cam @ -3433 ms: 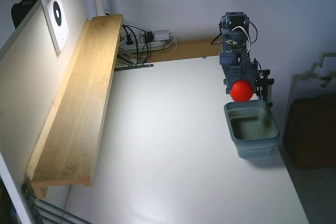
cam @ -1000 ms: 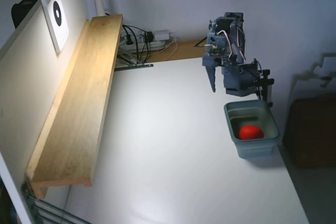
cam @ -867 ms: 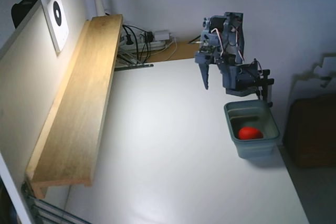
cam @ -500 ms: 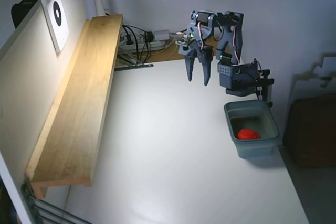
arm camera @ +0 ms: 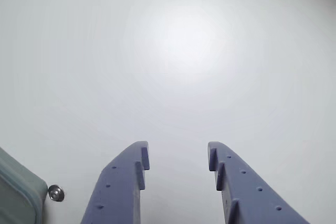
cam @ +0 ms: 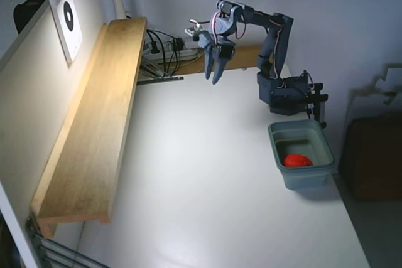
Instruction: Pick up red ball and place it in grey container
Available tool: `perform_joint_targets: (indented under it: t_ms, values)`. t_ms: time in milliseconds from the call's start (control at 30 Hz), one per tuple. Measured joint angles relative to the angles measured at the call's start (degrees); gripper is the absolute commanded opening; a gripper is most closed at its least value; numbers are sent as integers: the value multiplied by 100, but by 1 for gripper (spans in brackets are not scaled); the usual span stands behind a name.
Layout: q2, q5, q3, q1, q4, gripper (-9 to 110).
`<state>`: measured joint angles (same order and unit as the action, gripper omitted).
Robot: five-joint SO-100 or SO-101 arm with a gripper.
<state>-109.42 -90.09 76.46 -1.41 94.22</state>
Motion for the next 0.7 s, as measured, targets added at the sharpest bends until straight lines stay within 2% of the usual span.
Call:
perform_joint_targets:
  t_ms: [700]
  values:
    - [-606, -9, 0, 2373, 396, -1]
